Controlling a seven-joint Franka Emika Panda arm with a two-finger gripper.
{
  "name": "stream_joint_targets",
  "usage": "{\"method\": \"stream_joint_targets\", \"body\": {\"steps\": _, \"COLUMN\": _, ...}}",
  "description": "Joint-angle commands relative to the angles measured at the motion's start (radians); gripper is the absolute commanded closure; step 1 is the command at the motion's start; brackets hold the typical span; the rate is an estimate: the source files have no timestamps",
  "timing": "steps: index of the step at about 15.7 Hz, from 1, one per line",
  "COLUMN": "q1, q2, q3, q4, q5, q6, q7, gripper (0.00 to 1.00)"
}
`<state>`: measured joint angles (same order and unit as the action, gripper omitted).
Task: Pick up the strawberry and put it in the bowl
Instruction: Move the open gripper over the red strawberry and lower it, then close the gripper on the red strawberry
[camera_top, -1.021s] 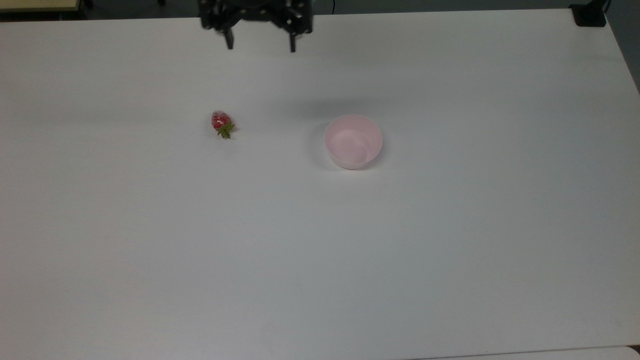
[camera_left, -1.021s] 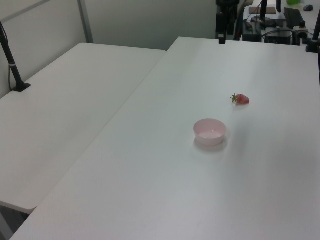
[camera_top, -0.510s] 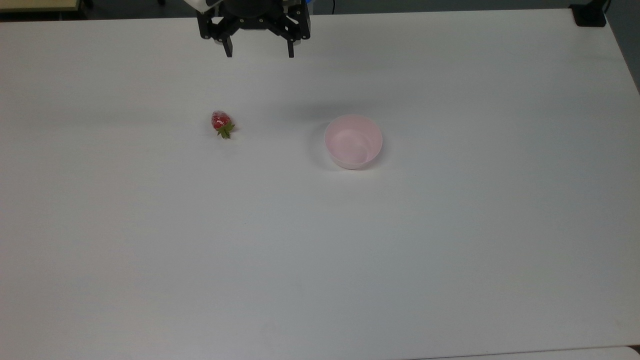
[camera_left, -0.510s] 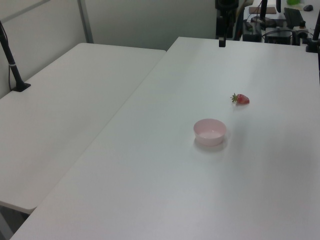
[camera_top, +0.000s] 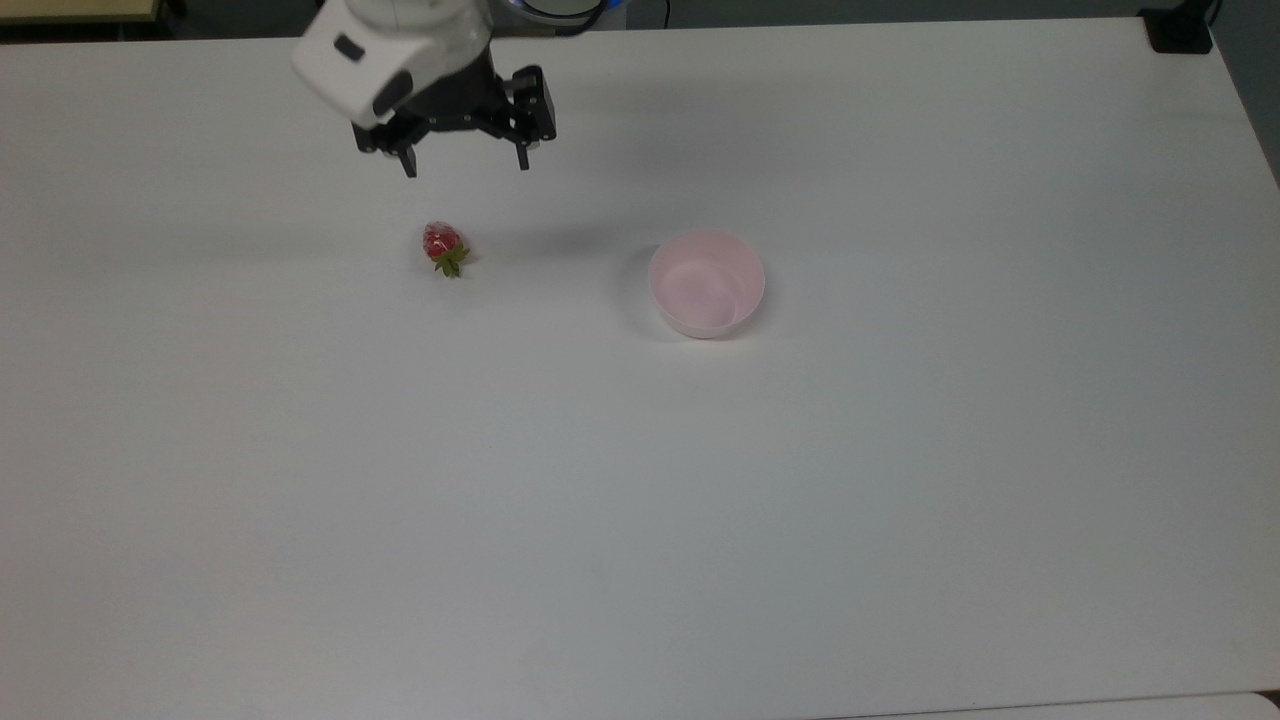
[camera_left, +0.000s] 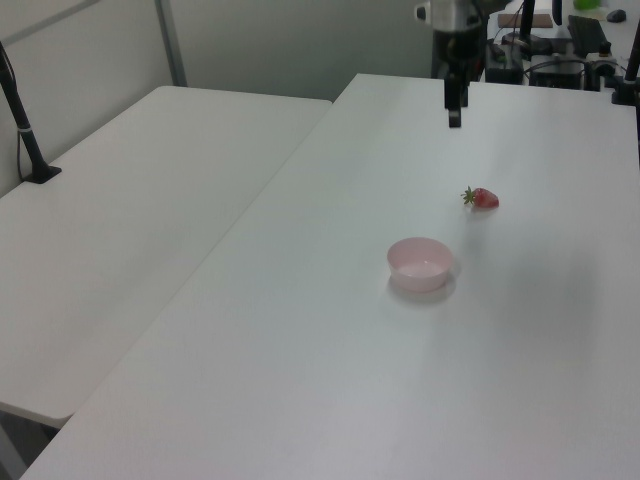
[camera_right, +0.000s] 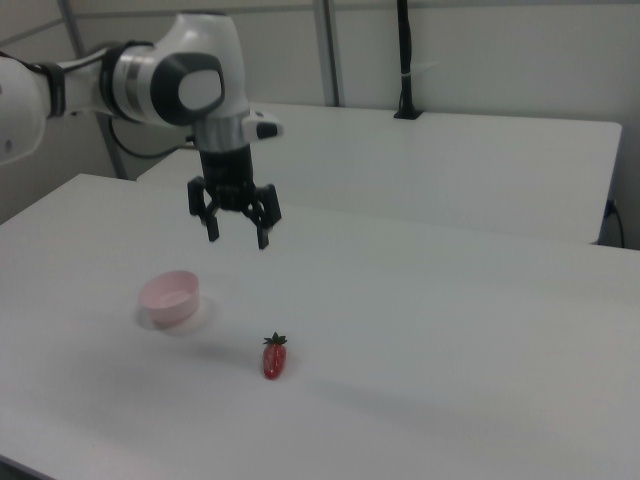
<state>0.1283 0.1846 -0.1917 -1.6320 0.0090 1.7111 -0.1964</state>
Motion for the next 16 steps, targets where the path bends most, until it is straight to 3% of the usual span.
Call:
{"method": "stream_joint_targets", "body": {"steps": 1, "q1": 0.008, "q2": -0.023, "q3": -0.015, "q4": -0.167, "q5": -0.056, "q6": 0.108, "q7": -0.084, "gripper": 0.00}}
{"method": "stream_joint_targets", "body": {"steps": 7, "q1": -0.012, "q2": -0.008, "q3": -0.018, "q4": -0.345, "q5": -0.138, "q6": 0.266, "q7": -0.193, "gripper": 0.03}}
{"method": "stream_joint_targets", "body": {"steps": 12, "q1": -0.012, "q2": 0.075, "q3": -0.023, "q4": -0.376, "q5": -0.158, "q6": 0.375, "q7": -0.195, "gripper": 0.11}}
{"method": "stream_joint_targets", "body": {"steps": 14, "q1": -0.012, "q2": 0.084, "q3": -0.023, "q4": -0.376, "q5": -0.165, "q6": 0.383, "q7": -0.196, "gripper": 0.17}}
{"method": "stream_joint_targets", "body": {"steps": 16, "q1": -0.012, "q2": 0.085, "q3": -0.023, "q4": -0.374, "q5": -0.166, "q6": 0.386, "q7": -0.198, "gripper": 0.29}}
